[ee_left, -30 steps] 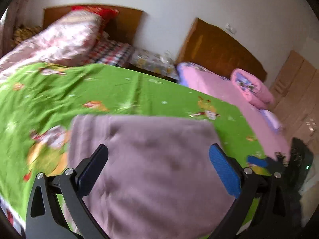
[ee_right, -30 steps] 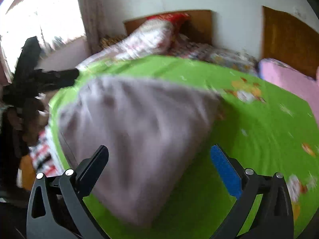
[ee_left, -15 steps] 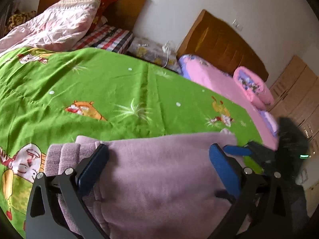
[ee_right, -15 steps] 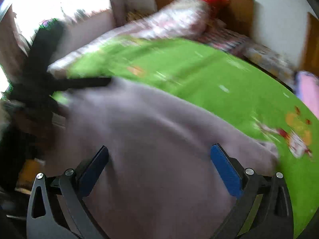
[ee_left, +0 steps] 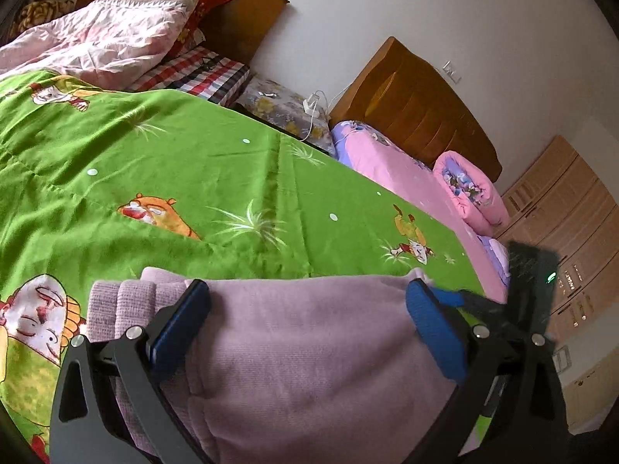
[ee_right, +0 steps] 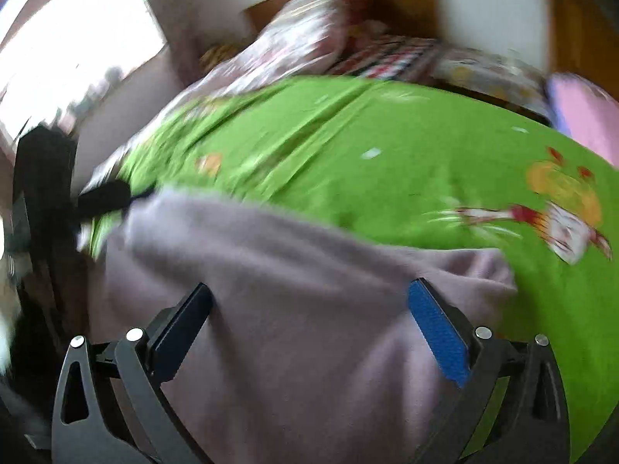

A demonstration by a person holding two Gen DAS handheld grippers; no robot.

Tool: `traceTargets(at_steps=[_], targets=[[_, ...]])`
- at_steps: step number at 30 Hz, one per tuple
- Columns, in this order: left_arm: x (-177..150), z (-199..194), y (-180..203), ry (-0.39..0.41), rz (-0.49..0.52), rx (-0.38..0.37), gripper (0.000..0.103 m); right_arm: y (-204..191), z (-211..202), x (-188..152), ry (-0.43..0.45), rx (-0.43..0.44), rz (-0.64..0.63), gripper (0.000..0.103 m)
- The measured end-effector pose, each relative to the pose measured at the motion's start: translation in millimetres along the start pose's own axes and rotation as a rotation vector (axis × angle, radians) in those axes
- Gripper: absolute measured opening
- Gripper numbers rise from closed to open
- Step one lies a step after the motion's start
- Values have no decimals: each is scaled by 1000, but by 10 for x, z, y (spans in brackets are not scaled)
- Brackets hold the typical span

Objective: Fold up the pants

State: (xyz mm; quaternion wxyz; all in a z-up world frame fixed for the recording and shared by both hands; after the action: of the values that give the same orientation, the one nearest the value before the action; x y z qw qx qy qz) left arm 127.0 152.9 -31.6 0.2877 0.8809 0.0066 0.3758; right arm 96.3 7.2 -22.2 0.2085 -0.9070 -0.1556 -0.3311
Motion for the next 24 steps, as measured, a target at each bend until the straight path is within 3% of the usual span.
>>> traceTargets(at_steps=[2,4,5,7,8,11,12,14,16,18,21,24], targets=[[-5,-3,-1,-1,-1,-1,101,-234,-143,14,40,80,-43,99],[-7,-1,3,-2,0,-1,101,-547,-180,-115,6,232,-110,99],[-7,-2,3,-1,1,0,101,-613,-112,-220,-30,217,-160,99],[-10,-2,12,-1,3,2,101,-401,64,-360,-91,24,-160,99],[-9,-3,13,-1,5,3,101,-318,81,-395,-103,-7,-123,99],[-13,-42,40,14,25,19,101,-211,-251,-372,-16,-4,-1,98],[-8,-85,48,28,30,26,101,-254,-420,-374,22,-2,-5,98],[27,-324,81,91,43,139,101,-380,-651,-422,55,44,-31,99],[58,-662,254,176,68,99,101,-539,-891,-560,79,34,-96,99],[40,-959,373,231,97,121,101,-536,-1032,-675,88,5,-115,99],[-129,-1237,420,226,161,216,101,-576,-1167,-838,116,-15,-105,99],[-427,-1295,331,171,209,313,101,-516,-1107,-995,102,-13,-70,99]])
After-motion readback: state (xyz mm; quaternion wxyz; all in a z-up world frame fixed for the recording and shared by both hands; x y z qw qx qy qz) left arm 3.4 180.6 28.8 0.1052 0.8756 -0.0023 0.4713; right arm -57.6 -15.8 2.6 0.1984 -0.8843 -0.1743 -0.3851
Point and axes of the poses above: each gripper's, at about its wrist camera, not at the fingertips, and z roughly the way its jaws point, y to its right, x to its top, the point moved 6 cm from there along z, roughly the way its jaws point, and after that the axes turned 4 degrees about y, right-handed, at the moved point
